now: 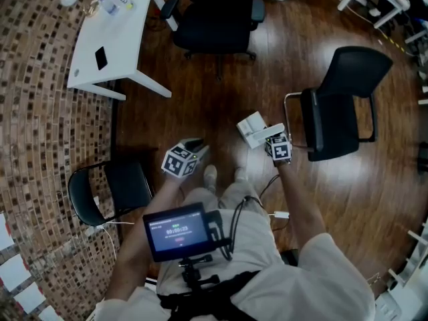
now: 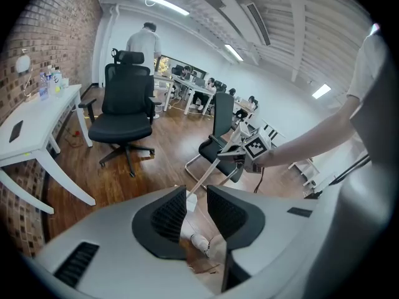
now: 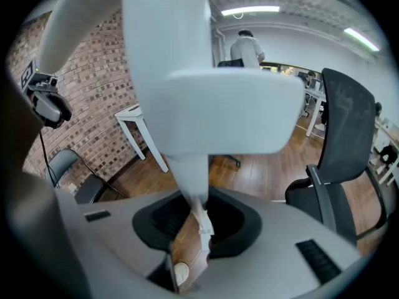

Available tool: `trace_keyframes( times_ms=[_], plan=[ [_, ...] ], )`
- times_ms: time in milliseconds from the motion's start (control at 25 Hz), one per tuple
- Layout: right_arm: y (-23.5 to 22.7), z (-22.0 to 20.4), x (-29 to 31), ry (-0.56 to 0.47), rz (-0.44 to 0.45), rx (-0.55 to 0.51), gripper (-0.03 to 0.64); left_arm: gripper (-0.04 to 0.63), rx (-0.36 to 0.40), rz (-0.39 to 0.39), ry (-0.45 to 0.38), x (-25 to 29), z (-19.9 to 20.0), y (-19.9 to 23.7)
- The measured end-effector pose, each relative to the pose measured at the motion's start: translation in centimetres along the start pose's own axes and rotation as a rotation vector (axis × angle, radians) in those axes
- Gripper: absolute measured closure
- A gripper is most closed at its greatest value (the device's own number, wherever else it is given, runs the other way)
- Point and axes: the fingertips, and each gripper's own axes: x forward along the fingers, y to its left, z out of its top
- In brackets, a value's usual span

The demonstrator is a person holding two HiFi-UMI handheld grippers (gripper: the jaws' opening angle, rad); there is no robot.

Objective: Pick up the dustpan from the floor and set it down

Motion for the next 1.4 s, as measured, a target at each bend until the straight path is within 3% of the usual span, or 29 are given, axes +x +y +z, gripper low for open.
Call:
trace_keyframes(
  times_ms=[1400],
  plan=[
    [-0.1, -1.5, 5.1, 0.097, -0.001, -0.004, 0.515, 0.499, -0.024, -0.002, 0.076, 1.4, -0.9, 0.9]
  ],
)
